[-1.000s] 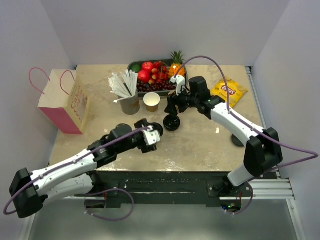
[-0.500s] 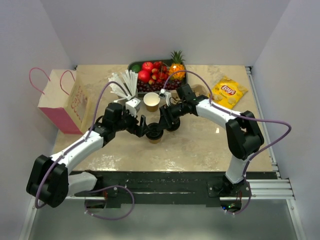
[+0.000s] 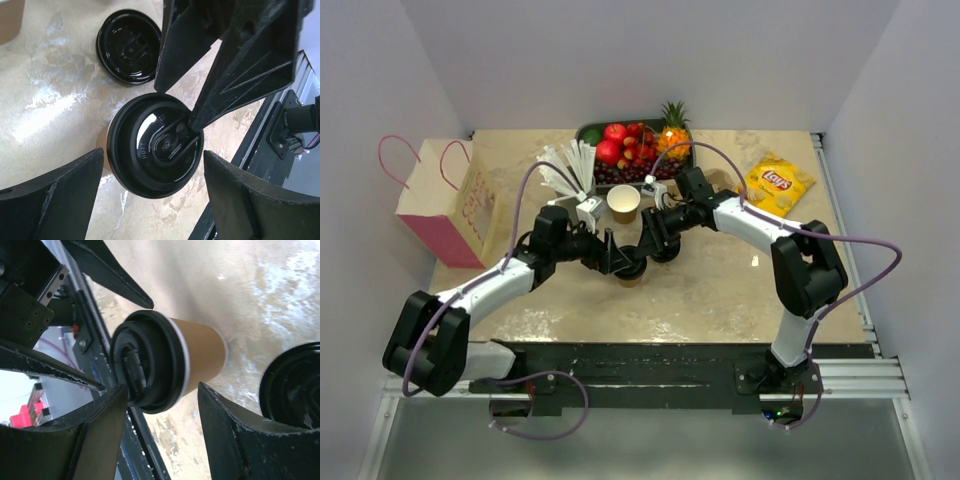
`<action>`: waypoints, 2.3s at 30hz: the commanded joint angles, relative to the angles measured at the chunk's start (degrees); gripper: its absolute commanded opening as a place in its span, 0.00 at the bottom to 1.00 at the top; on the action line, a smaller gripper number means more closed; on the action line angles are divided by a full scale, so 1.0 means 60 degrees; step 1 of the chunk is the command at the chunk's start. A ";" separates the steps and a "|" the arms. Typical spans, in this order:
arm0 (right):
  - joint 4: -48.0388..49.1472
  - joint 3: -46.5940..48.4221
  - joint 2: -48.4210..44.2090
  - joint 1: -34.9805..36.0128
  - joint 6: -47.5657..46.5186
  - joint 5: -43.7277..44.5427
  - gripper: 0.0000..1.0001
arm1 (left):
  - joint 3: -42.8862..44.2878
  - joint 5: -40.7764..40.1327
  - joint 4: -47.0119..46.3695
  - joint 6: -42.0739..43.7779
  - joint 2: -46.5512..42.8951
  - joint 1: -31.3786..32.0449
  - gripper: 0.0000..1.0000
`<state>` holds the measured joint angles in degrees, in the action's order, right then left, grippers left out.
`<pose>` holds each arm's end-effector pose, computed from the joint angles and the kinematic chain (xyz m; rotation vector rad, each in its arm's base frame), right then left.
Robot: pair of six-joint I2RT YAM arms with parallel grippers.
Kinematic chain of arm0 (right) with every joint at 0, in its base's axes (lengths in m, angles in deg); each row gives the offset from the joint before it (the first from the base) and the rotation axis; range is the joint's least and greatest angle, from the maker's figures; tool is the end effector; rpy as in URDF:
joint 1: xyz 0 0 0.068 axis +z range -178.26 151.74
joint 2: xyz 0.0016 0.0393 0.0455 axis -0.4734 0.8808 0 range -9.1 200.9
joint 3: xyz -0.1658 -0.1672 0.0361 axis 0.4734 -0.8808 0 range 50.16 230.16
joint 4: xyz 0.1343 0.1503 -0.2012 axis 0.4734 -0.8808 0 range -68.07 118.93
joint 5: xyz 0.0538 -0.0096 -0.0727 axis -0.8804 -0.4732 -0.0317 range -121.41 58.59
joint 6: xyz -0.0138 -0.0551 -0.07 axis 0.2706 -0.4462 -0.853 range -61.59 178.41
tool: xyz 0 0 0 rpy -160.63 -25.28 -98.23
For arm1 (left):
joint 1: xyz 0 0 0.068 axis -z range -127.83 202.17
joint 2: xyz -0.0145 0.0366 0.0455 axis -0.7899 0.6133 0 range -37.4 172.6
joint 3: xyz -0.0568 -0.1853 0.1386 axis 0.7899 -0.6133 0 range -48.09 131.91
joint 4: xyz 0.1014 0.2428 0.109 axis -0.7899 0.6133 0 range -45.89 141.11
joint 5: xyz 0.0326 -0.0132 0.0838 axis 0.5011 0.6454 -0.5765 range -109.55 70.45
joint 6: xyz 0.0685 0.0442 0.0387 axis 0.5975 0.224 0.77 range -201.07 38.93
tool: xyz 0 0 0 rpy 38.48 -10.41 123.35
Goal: Pack the takeout coffee
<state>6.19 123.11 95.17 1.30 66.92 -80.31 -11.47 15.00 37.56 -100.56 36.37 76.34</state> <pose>0.3289 0.2563 0.1428 -0.8209 2.3960 1.3422 0.2809 -0.1761 0.1459 0.4700 2.1381 -1.0793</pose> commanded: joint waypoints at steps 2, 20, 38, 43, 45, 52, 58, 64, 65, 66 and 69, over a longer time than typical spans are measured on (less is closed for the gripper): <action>-0.0106 0.0249 0.0156 -0.0034 0.0163 0.0650 0.61 | -0.0112 0.0366 -0.0768 -0.0400 0.0418 -0.0057 0.84; -0.0604 0.0484 0.0419 -0.0049 -0.0071 0.1178 0.59 | -0.0390 0.0511 -0.0462 -0.0692 0.0843 -0.0862 0.80; -0.0619 0.0601 0.0742 -0.0034 0.0119 0.1603 0.60 | -0.0713 0.0131 -0.0711 -0.2113 0.2879 -0.1536 0.77; -0.0458 0.0572 0.0991 -0.0020 0.0412 0.1515 0.59 | -0.1020 -0.0043 -0.0799 -0.2493 0.3216 -0.1786 0.76; -0.0400 0.0572 0.1064 -0.0034 0.0543 0.1515 0.59 | -0.1282 -0.0190 -0.0799 -0.2626 0.3216 -0.2033 0.75; -0.0341 0.0630 0.1094 -0.0005 0.0529 0.1251 0.59 | -0.1607 0.0790 -0.2058 -0.2628 0.2515 -0.1977 0.70; -0.0340 0.0674 0.1123 -0.0020 0.0457 0.1237 0.59 | -0.1665 0.0776 -0.2542 -0.2436 0.1431 -0.1552 0.72; -0.0253 0.0791 0.1152 -0.0049 0.0485 0.0828 0.59 | -0.1577 0.0907 -0.1576 -0.2246 0.0171 -0.1552 0.74; -0.0166 0.0791 0.1167 -0.0034 0.0529 0.0696 0.60 | -0.1577 0.0893 -0.1314 -0.2173 0.0010 -0.1552 0.74; -0.0020 0.0806 0.1196 -0.0049 0.0631 0.0535 0.61 | -0.1577 0.0849 -0.1224 -0.2071 -0.0209 -0.1552 0.74; 0.0172 0.0835 0.1356 -0.0049 0.0734 0.0124 0.61 | -0.1563 0.0805 -0.0975 -0.2041 -0.0416 -0.1566 0.74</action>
<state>5.22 126.84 101.36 1.17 71.23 -78.59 -20.58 20.92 27.75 -115.51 36.44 66.94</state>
